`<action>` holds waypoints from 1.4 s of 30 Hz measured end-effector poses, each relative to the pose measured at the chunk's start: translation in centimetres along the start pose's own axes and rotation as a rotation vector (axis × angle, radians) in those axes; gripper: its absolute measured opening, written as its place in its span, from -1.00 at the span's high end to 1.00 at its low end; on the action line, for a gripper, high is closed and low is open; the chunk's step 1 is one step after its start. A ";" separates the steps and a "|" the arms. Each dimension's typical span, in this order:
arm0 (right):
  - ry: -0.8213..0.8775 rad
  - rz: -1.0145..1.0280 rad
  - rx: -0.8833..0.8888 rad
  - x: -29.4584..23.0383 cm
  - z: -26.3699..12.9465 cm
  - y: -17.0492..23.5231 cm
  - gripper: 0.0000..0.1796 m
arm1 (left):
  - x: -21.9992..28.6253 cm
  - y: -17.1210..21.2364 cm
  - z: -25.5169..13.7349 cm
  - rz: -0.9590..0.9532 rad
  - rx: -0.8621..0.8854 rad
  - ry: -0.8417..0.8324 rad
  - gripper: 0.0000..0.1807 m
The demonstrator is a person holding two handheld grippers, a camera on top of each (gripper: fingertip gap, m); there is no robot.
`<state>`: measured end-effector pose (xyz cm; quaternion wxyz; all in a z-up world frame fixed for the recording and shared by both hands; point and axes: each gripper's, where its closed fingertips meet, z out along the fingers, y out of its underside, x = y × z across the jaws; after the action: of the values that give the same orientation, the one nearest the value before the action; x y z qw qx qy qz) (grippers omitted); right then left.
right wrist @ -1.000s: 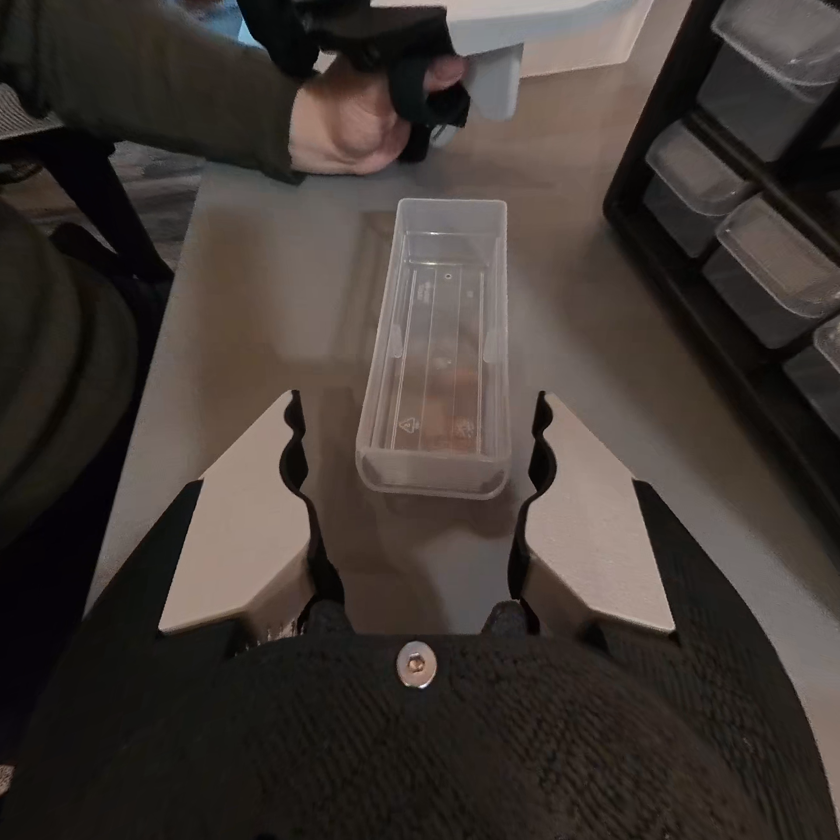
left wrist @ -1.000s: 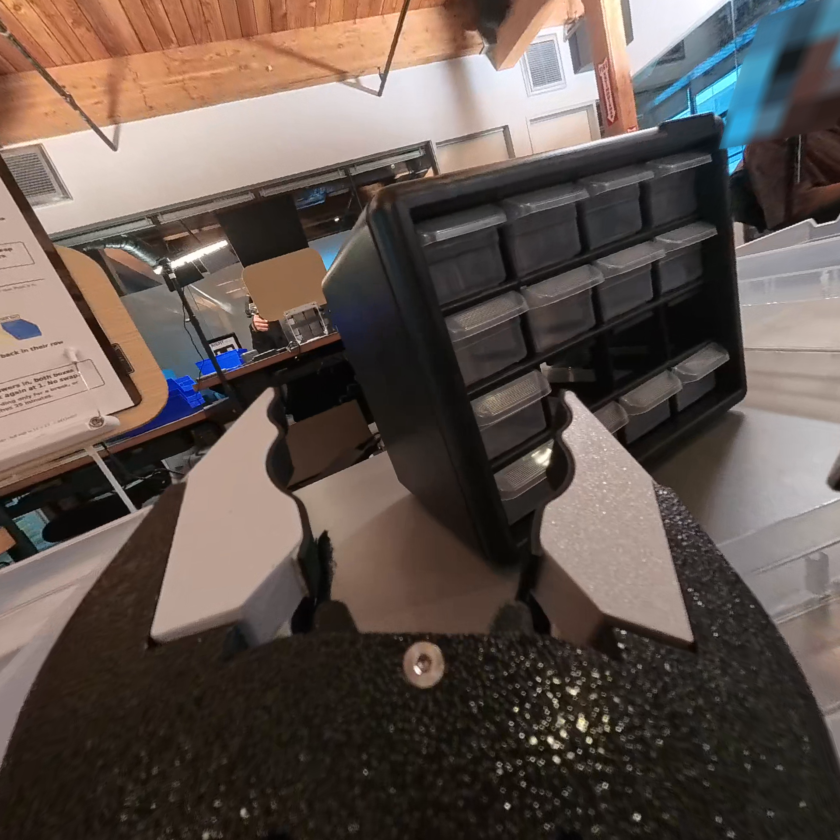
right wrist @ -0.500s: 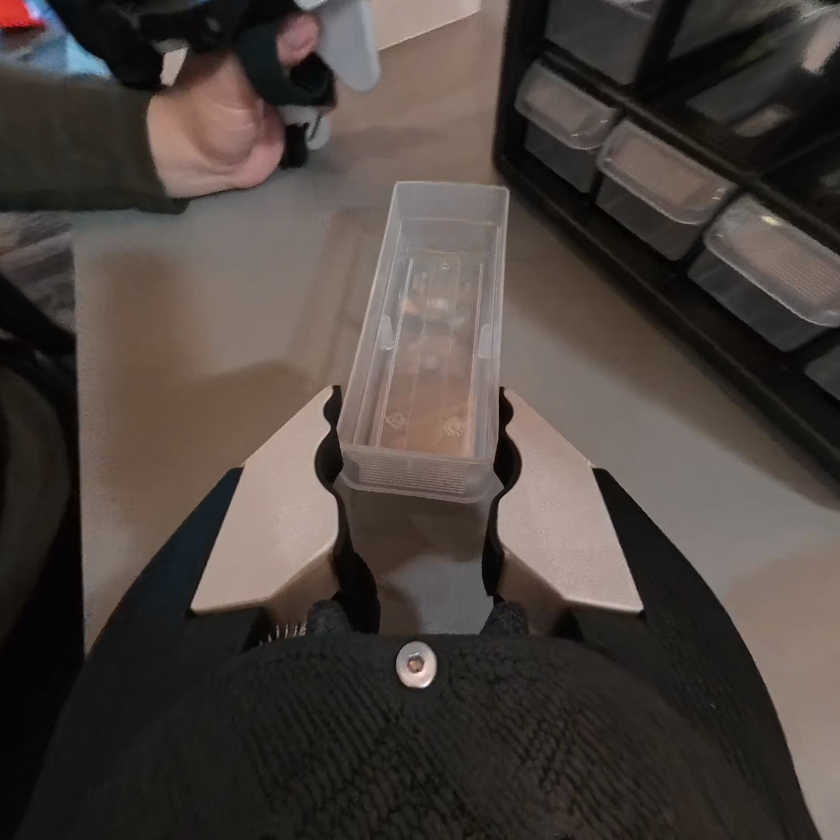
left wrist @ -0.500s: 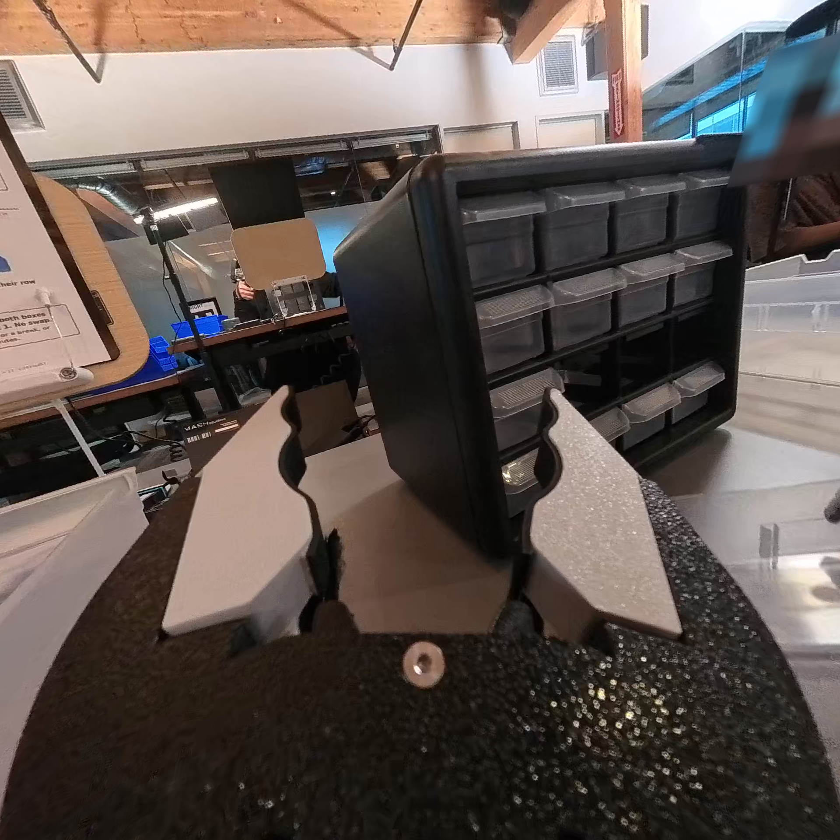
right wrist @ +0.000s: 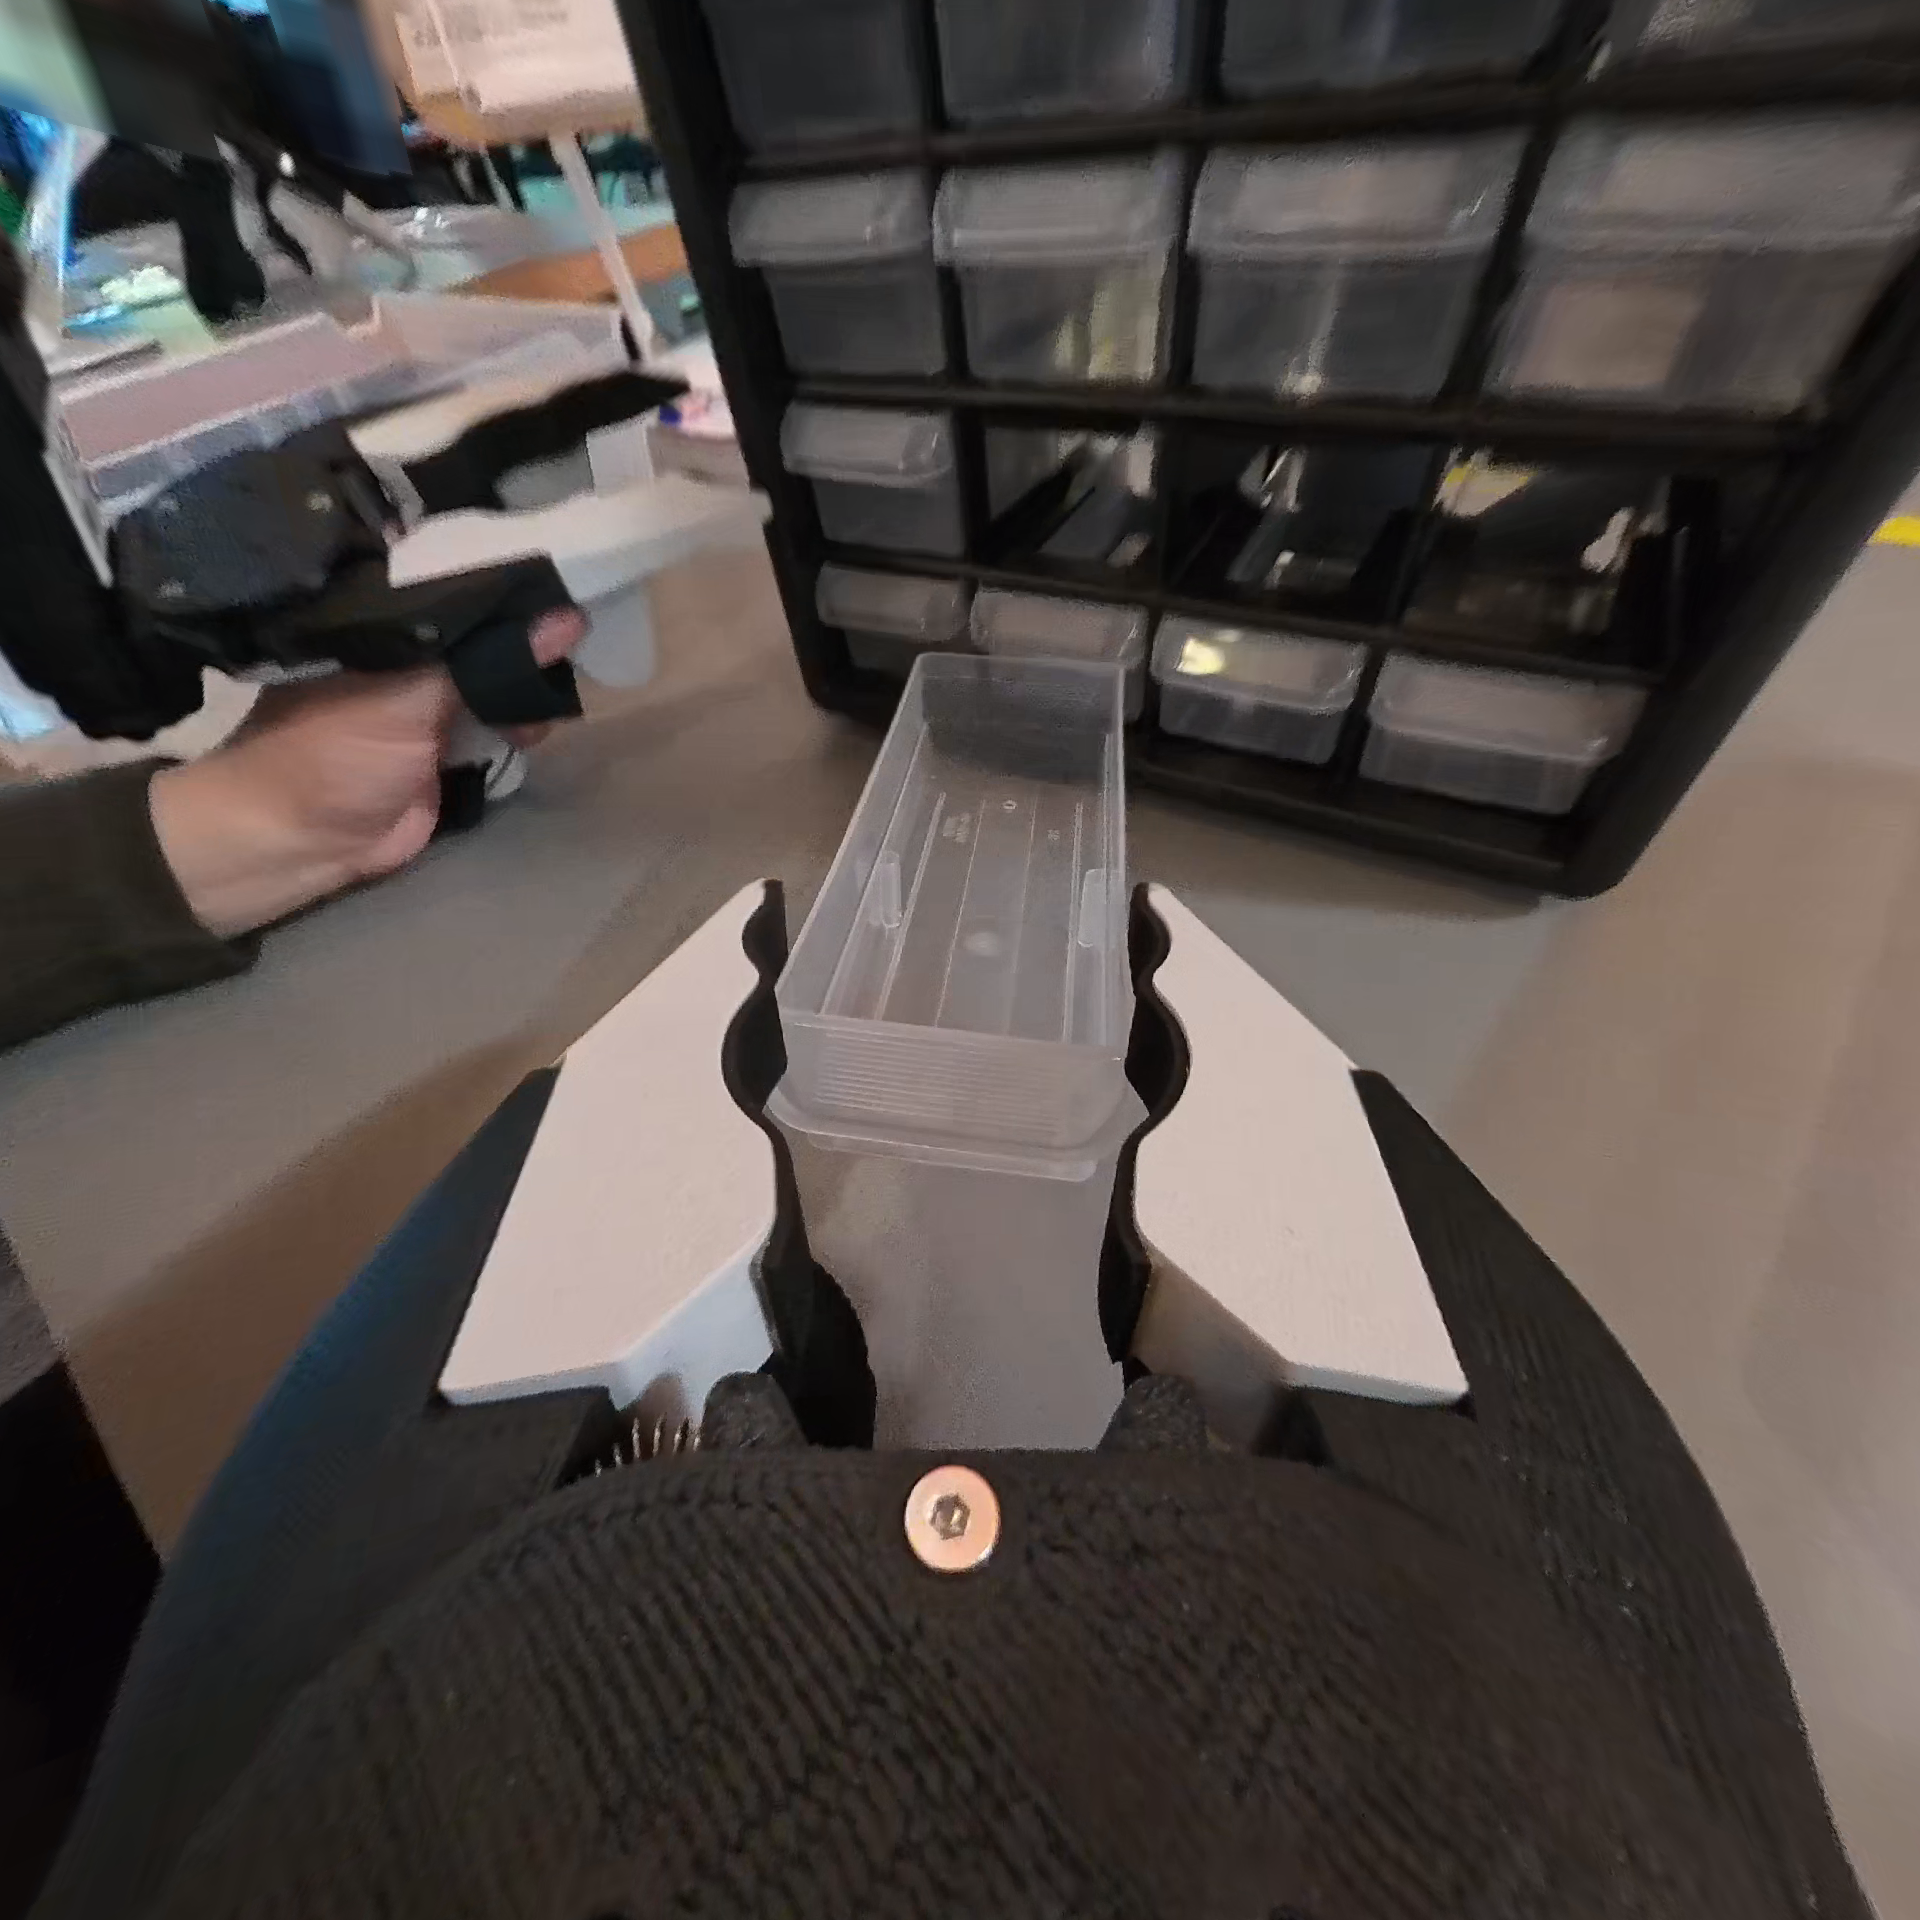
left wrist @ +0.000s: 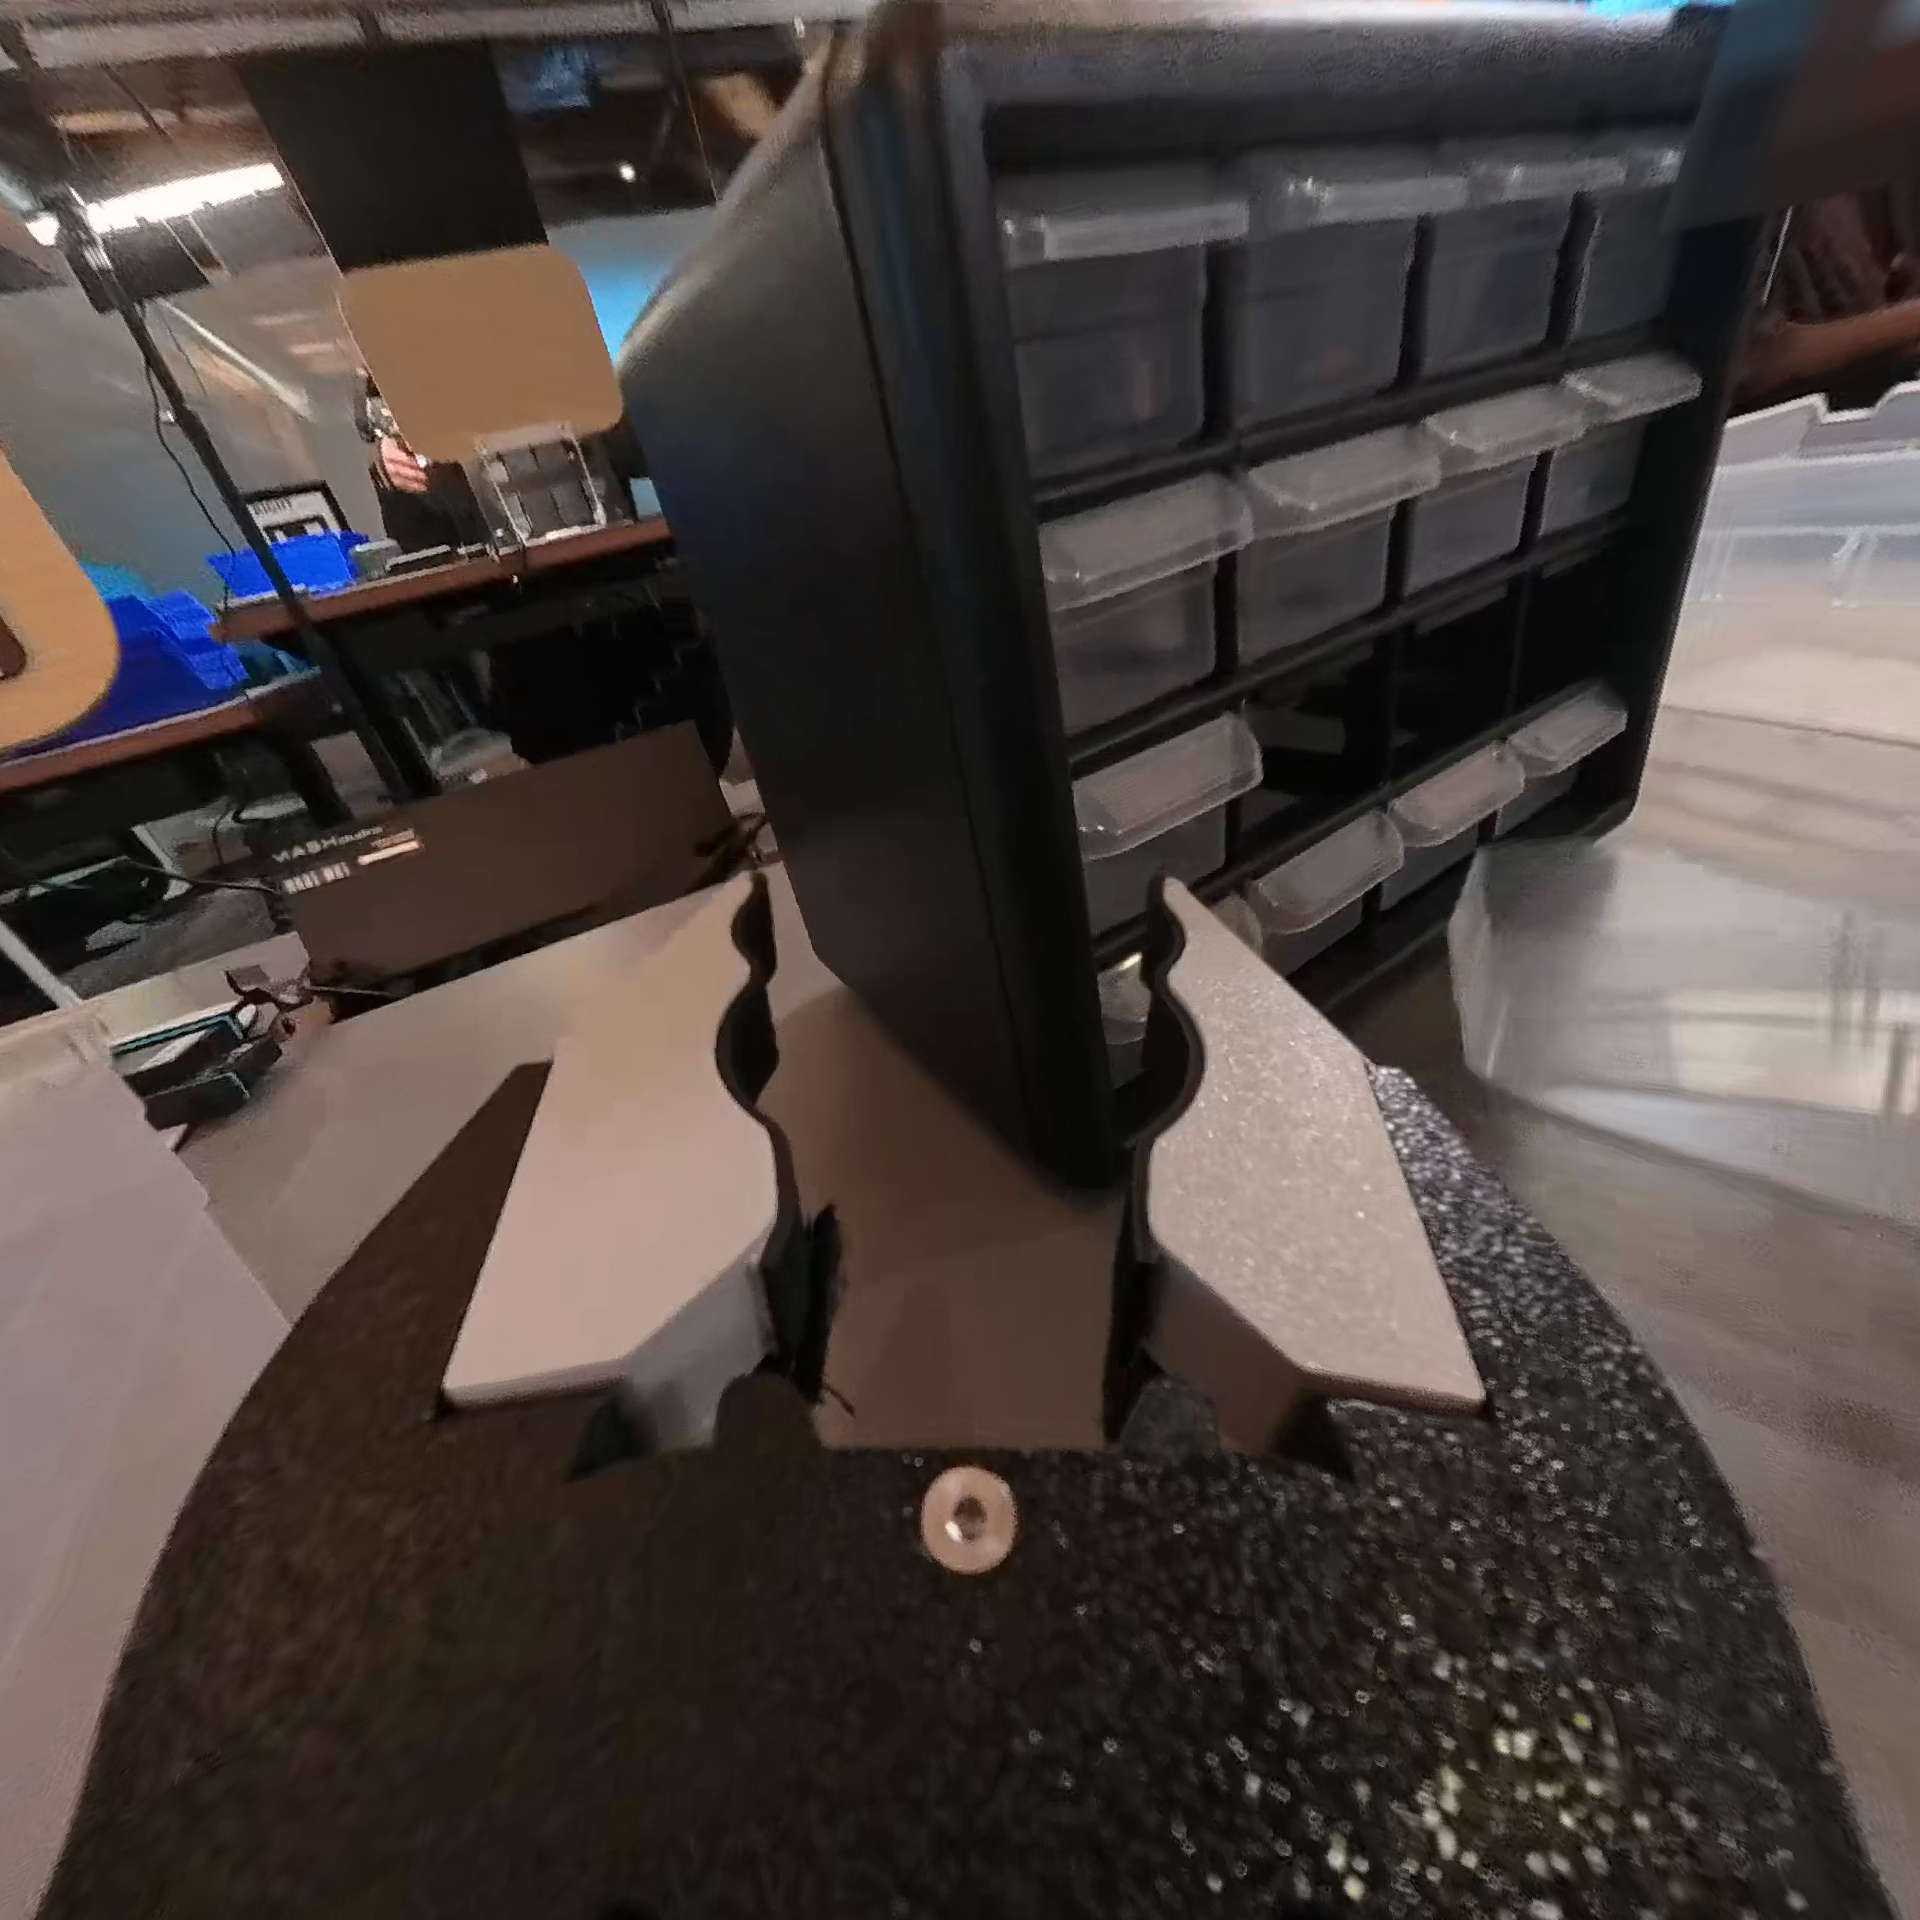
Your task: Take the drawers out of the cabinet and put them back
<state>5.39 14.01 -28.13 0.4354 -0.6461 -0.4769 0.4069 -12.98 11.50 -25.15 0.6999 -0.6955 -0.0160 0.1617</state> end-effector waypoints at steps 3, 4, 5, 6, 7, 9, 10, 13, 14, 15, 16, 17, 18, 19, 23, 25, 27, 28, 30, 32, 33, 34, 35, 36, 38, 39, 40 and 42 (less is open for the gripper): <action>0.046 -0.005 0.071 0.1 0.1 -2.1 0.27 | 0.2 0.8 0.5 0.014 -0.058 0.004 0.33; 0.060 0.000 0.081 0.1 0.2 -2.6 0.27 | 0.2 0.9 0.6 0.014 -0.069 0.005 0.38; 0.069 0.006 0.086 0.0 0.5 -2.9 0.27 | 0.2 1.0 0.6 0.012 -0.076 0.010 0.44; 0.075 0.013 0.092 -0.1 0.8 -3.2 0.27 | 0.3 1.1 0.7 0.009 -0.081 0.020 0.49; 0.080 0.023 0.101 -0.2 1.1 -3.4 0.27 | 0.4 1.1 0.7 0.005 -0.085 0.027 0.50; 0.087 0.043 0.110 -0.5 1.6 -3.6 0.27 | 0.7 1.1 0.7 0.000 -0.086 0.059 0.58; 0.087 0.051 0.112 -0.7 1.8 -3.7 0.27 | 1.0 1.1 0.7 -0.002 -0.086 0.076 0.63; 0.102 0.070 0.118 -1.1 2.3 -3.7 0.27 | 1.4 1.0 0.6 0.001 -0.080 0.112 0.74; 0.115 0.069 0.120 -1.1 2.5 -3.8 0.27 | 1.6 1.0 0.6 0.005 -0.079 0.121 0.78; 0.129 0.066 0.122 -1.1 2.6 -3.8 0.27 | 1.7 1.0 0.6 0.010 -0.079 0.123 0.79; 0.141 0.063 0.126 -1.1 2.6 -3.9 0.27 | 1.7 1.0 0.6 0.015 -0.078 0.121 0.79; 0.150 0.060 0.133 -1.1 2.7 -4.1 0.27 | 1.7 1.0 0.6 0.018 -0.079 0.119 0.79; 0.158 0.058 0.142 -1.2 2.7 -4.2 0.27 | 1.7 1.0 0.6 0.018 -0.078 0.120 0.79; 0.168 0.057 0.149 -1.2 2.7 -4.4 0.27 | 1.7 1.0 0.6 0.015 -0.078 0.123 0.78; 0.217 0.044 0.166 -1.1 2.7 -4.7 0.27 | 1.7 1.0 0.5 -0.009 -0.075 0.141 0.79; 0.237 0.035 0.181 -1.1 2.7 -4.9 0.27 | 1.7 0.9 0.5 -0.020 -0.072 0.148 0.79; 0.236 0.036 0.210 -1.2 2.7 -5.1 0.27 | 1.7 0.9 0.5 -0.023 -0.071 0.150 0.80; 0.236 0.033 0.225 -1.4 2.7 -5.4 0.27 | 1.7 0.9 0.5 -0.022 -0.071 0.150 0.80; 0.253 0.006 0.256 -1.5 2.8 -5.9 0.28 | 1.7 0.9 0.5 -0.015 -0.071 0.147 0.79; 0.269 -0.021 0.291 -1.6 2.8 -6.5 0.28 | 1.8 0.9 0.5 -0.008 -0.071 0.145 0.79; 0.272 -0.034 0.306 -1.8 2.8 -6.7 0.39 | 1.8 0.9 0.5 -0.006 -0.071 0.145 0.78; 0.279 -0.044 0.321 -1.9 2.8 -7.0 0.40 | 1.8 0.9 0.5 -0.005 -0.071 0.145 0.78; 0.283 -0.054 0.331 -2.0 2.9 -7.2 0.40 | 1.8 0.9 0.5 -0.004 -0.071 0.145 0.78; 0.285 -0.064 0.335 -2.1 2.9 -7.3 0.40 | 1.8 0.9 0.5 -0.003 -0.071 0.145 0.77; 0.289 -0.075 0.329 -2.2 3.0 -7.2 0.40 | 1.9 0.9 0.5 0.000 -0.070 0.146 0.77; 0.285 -0.074 0.320 -2.2 3.0 -6.9 0.39 | 1.9 0.9 0.5 0.003 -0.070 0.145 0.77; 0.278 -0.069 0.311 -2.1 3.0 -6.7 0.39 | 1.9 0.9 0.5 0.006 -0.070 0.143 0.76; 0.267 -0.048 0.302 -2.0 3.0 -6.2 0.39 | 1.9 1.0 0.5 0.013 -0.071 0.138 0.76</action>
<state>0.52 13.62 -22.91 0.5962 -0.6101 -0.3637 0.3743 -11.47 12.41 -26.47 0.6732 -0.7295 0.0312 0.1172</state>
